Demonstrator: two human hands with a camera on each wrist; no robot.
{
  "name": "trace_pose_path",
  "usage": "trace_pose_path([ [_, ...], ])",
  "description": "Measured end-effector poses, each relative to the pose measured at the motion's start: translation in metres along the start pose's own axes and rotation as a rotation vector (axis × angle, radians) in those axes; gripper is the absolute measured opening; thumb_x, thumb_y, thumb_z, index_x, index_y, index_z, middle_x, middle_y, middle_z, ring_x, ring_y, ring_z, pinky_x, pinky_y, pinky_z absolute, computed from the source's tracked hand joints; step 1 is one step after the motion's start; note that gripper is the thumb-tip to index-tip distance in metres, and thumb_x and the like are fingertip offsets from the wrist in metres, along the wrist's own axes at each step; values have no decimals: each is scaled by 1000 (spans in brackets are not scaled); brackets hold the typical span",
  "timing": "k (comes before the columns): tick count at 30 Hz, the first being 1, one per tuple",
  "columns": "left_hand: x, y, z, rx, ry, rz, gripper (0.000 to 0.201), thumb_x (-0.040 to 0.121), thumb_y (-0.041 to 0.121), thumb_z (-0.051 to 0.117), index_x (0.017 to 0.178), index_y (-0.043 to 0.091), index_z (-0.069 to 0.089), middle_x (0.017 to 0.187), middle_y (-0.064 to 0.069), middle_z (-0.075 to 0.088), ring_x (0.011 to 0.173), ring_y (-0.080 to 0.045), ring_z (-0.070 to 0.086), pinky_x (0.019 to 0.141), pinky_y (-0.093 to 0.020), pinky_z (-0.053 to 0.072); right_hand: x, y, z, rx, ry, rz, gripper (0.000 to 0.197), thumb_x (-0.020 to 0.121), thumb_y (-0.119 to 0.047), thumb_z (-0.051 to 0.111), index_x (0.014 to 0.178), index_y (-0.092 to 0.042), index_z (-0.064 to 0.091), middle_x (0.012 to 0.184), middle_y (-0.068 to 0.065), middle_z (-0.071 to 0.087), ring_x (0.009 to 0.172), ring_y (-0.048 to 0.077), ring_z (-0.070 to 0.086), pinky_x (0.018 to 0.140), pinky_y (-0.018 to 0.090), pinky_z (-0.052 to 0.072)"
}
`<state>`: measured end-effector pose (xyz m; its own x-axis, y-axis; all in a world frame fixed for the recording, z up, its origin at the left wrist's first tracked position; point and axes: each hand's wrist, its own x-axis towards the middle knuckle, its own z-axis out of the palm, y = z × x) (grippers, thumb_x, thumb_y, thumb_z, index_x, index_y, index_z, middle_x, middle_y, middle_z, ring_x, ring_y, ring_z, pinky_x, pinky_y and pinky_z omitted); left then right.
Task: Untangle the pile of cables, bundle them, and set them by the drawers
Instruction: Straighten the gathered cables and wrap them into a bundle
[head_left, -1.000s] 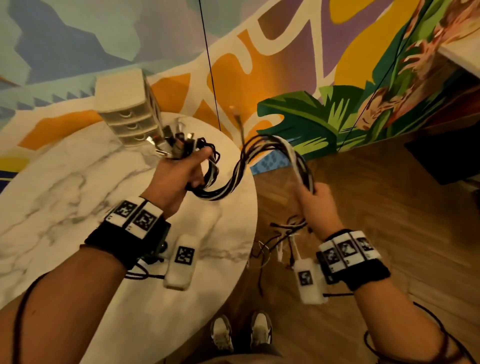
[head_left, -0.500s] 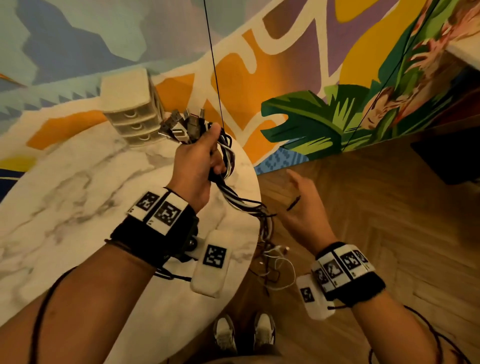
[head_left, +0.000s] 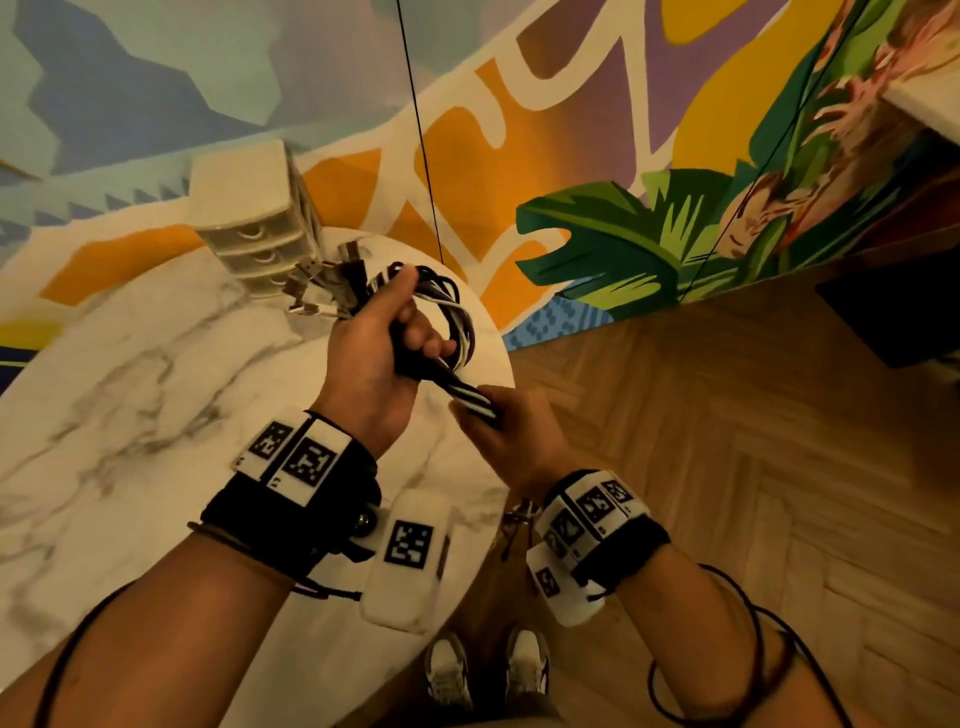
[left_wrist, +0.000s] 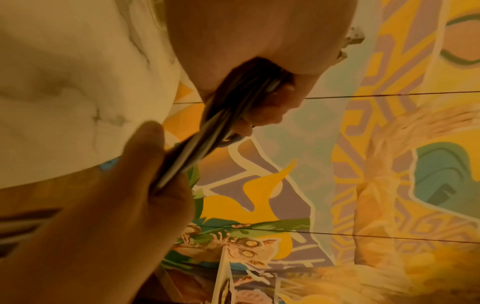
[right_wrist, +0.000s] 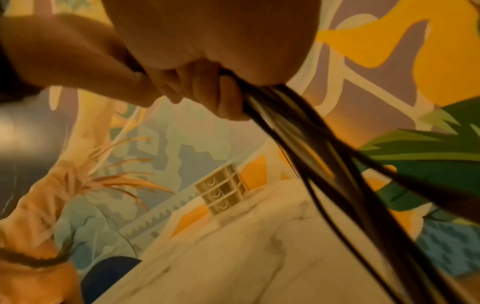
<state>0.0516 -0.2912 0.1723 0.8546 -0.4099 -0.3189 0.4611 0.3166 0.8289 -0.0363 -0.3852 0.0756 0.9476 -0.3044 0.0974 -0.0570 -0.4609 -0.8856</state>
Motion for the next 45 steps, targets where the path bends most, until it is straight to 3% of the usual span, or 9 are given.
trace_pose_path([
  [6,11,11,-6,-97,52,82,43,94,32,50,55,21,34,40,7,24,39,-10,22,51,-26,28,-8,25,-6,-245,161,-106,42,85,-52,54,75,-12,59,59,-2,55,52,18,49,49,31,38],
  [12,30,8,-11,-117,70,67,44,94,31,51,55,20,35,39,7,24,38,-10,21,51,-27,24,11,25,-35,331,-419,458,35,88,-37,63,75,-7,50,55,3,35,43,11,28,42,22,26],
  [15,40,4,-8,-97,93,83,42,94,31,52,56,19,36,40,6,25,39,-11,21,49,-26,25,16,34,-33,98,-268,351,43,86,-39,64,75,1,56,56,3,40,46,13,35,47,27,31],
  [20,65,7,-22,-103,244,166,37,91,28,58,60,17,41,46,5,29,39,-11,23,47,-28,23,1,46,-20,-37,209,-35,33,76,-33,72,106,-23,64,79,-6,64,70,10,61,65,25,53],
  [23,74,11,-30,-104,317,181,39,91,25,57,58,16,39,41,4,28,35,-12,25,44,-23,24,-3,45,-26,-180,177,-51,18,83,-28,69,100,-24,69,79,-12,65,68,4,59,62,29,52],
  [26,72,5,-25,-104,335,220,37,92,20,56,59,15,40,39,6,31,32,-10,26,38,-18,24,3,47,-29,-350,54,143,16,90,-29,60,101,-24,71,82,-3,70,74,17,62,65,37,52],
  [31,71,1,-14,-67,318,285,36,93,19,55,61,15,39,39,7,32,33,-8,28,37,-17,25,7,41,-14,-125,35,343,20,97,-25,47,96,-12,63,78,6,62,69,22,56,65,43,47],
  [38,87,2,-26,-25,392,193,39,89,26,60,57,15,40,38,5,31,32,-12,26,40,-21,25,-6,35,-8,-273,-97,168,34,86,-52,58,97,-20,55,67,-2,58,57,14,53,53,31,43],
  [45,85,15,-28,-146,172,86,43,93,33,53,56,19,39,38,6,25,34,-10,25,43,-23,27,4,28,-34,775,-432,525,48,84,-53,53,60,-19,31,50,-4,23,40,8,20,38,21,18],
])
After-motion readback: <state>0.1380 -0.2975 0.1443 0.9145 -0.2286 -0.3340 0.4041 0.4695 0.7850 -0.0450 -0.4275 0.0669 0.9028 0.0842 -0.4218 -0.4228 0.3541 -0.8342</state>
